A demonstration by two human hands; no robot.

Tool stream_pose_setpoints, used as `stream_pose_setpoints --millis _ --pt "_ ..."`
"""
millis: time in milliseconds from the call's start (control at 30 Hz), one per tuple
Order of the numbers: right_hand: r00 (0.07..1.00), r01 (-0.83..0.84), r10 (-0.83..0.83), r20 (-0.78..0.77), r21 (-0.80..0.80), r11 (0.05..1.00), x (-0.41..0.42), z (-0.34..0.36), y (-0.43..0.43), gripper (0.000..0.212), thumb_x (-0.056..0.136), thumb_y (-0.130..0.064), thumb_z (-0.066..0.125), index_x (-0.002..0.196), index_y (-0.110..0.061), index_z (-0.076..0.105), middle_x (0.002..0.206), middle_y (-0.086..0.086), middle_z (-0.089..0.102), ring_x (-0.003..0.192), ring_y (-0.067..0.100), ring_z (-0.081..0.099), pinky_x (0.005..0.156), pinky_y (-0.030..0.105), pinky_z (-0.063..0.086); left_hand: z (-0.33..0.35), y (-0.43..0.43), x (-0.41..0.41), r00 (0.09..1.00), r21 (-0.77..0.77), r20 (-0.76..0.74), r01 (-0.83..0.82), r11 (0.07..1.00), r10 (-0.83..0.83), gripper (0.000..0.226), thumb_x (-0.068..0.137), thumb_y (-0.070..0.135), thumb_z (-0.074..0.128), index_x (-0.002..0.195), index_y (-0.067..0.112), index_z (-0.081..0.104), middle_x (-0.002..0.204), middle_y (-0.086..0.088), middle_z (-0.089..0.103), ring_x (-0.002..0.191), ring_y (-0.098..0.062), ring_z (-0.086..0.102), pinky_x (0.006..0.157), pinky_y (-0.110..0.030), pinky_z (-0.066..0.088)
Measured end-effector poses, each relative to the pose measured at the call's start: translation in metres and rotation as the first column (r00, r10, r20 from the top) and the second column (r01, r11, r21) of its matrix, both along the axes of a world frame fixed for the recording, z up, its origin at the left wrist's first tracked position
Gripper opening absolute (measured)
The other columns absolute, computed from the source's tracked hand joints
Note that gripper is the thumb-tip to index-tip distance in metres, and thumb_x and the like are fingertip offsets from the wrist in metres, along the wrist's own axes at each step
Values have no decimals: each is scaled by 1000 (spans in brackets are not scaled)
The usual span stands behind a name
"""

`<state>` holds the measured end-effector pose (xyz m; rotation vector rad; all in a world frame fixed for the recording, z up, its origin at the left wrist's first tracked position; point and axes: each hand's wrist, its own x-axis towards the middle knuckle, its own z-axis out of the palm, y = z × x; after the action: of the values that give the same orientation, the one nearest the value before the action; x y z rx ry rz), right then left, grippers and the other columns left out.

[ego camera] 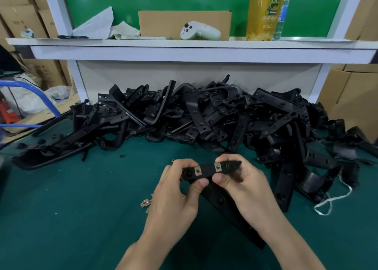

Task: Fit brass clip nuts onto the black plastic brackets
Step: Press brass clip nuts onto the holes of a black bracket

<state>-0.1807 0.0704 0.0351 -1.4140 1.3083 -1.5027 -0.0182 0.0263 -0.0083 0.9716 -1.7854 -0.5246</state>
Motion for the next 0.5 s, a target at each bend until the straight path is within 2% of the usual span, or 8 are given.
stream_pose_setpoints --millis 133,233,333,433,500 --pt "1000 21 -21 -10 -5 1000 2 -3 0 32 85 -11 77 94 -41 68 86 -16 71 81 -2 65 74 7 45 -1 3 -1 1000 -9 25 -3 1000 3 26 89 68 49 113 61 41 108 26 55 110 -3 53 87 -24 44" --pt "999 30 -30 -31 -6 1000 3 -5 -1 33 86 -12 77 94 -42 67 89 -15 71 83 -1 66 75 9 45 0 2 0 999 -37 49 -10 999 12 16 95 56 50 109 54 44 105 27 53 106 -3 53 82 -20 41" --pt "999 30 -31 -38 -8 1000 4 -7 -1 33 85 -13 77 94 -43 66 90 -16 71 84 0 65 74 8 45 -1 1 1 999 -33 49 -11 999 12 23 95 41 60 105 54 45 105 27 58 101 -6 56 76 -22 42" --pt "999 21 -22 -39 -9 1000 6 -9 -1 32 87 -15 76 95 -43 65 89 -17 70 84 -1 65 74 8 44 -4 0 2 999 4 48 -24 1000 24 30 93 41 63 103 62 44 106 33 59 91 -6 58 68 -24 41" --pt "999 15 -16 -32 -16 1000 7 -9 -1 32 88 -15 75 95 -44 64 91 -18 69 85 -1 65 74 7 43 -4 0 1 1000 4 26 -18 1000 18 28 93 41 62 103 61 46 104 32 61 94 -6 59 69 -26 42"
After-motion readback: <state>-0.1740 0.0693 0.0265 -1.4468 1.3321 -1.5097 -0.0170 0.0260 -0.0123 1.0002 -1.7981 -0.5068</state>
